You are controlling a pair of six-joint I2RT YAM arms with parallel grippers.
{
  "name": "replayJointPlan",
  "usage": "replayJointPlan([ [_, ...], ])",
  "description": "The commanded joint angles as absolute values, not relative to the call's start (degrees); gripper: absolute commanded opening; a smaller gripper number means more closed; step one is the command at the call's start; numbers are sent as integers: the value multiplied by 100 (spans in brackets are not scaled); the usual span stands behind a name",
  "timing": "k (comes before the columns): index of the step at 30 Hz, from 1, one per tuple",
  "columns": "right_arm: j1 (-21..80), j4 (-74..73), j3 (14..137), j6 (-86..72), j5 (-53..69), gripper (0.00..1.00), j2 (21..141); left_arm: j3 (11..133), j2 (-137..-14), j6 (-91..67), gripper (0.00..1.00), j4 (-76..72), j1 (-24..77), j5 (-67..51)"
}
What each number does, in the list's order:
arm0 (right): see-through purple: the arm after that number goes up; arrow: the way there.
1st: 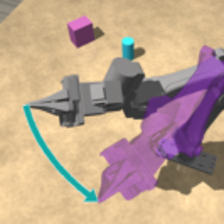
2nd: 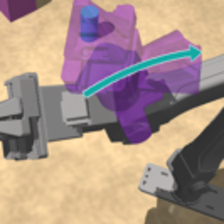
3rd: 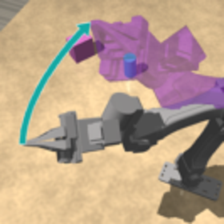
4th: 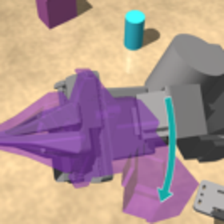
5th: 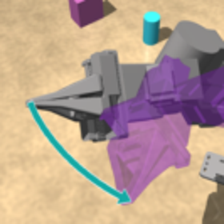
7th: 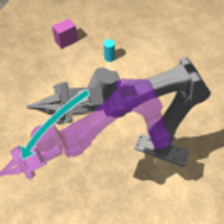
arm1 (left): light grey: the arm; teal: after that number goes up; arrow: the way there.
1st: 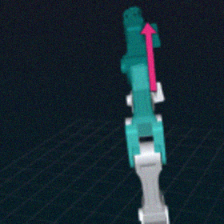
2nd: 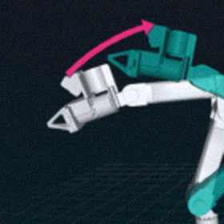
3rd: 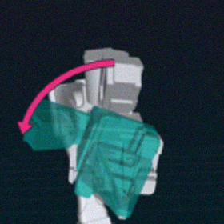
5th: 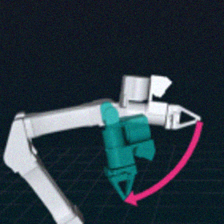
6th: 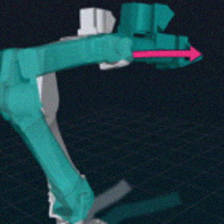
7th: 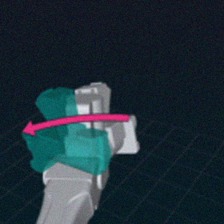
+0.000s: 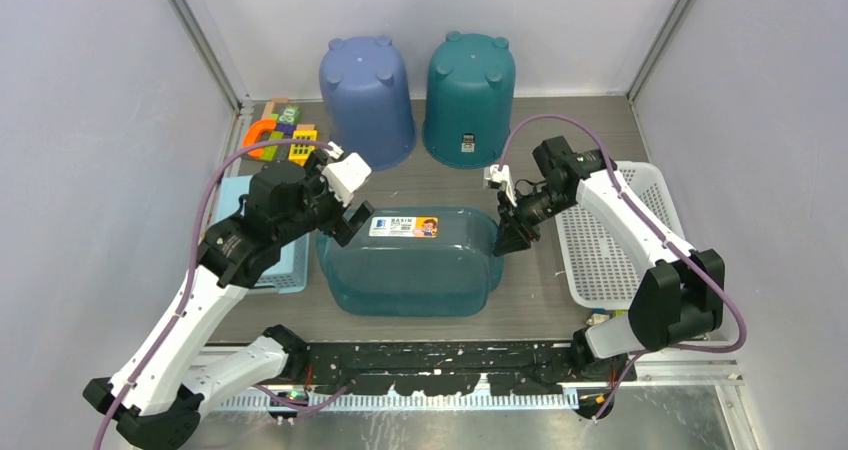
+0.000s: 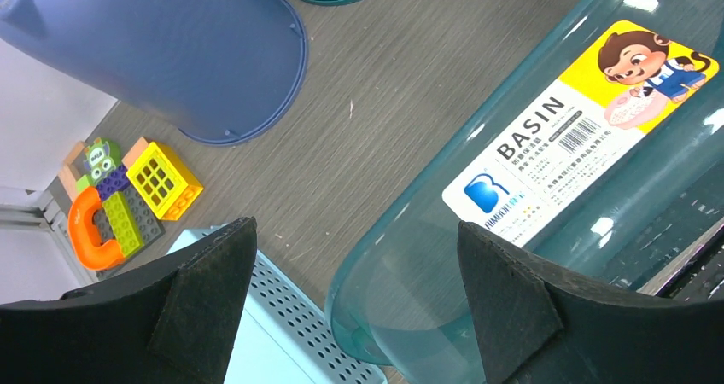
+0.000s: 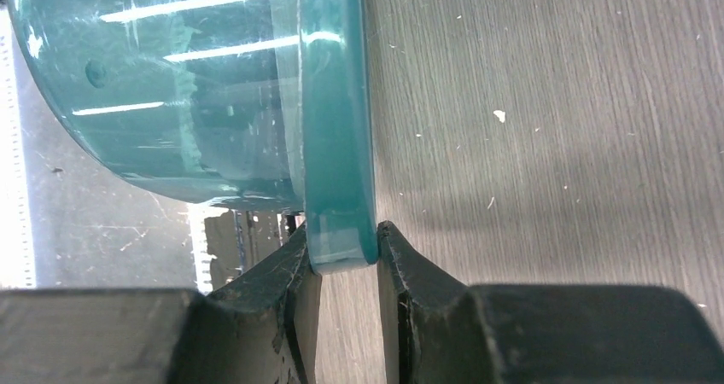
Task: Turn the large container upside down
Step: Turn the container upside down at the center of the board.
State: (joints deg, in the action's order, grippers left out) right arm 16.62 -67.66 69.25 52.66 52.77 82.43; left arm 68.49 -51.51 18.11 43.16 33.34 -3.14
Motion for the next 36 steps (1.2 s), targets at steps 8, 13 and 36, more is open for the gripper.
replayJointPlan([
  [8, 1552, -7149, 7683, 4645, 5809, 1, 8802, 6785, -5041, 1716, 88, 4018, 3287, -333],
  [13, 1477, -7548, 8024, 4615, 5936, 1, 9179, 6759, -5021, 1726, 88, 4023, 3287, -323],
  [36, 1406, -8455, 8704, 4351, 6297, 1, 10278, 6712, -5039, 1714, 88, 3997, 3252, -343],
])
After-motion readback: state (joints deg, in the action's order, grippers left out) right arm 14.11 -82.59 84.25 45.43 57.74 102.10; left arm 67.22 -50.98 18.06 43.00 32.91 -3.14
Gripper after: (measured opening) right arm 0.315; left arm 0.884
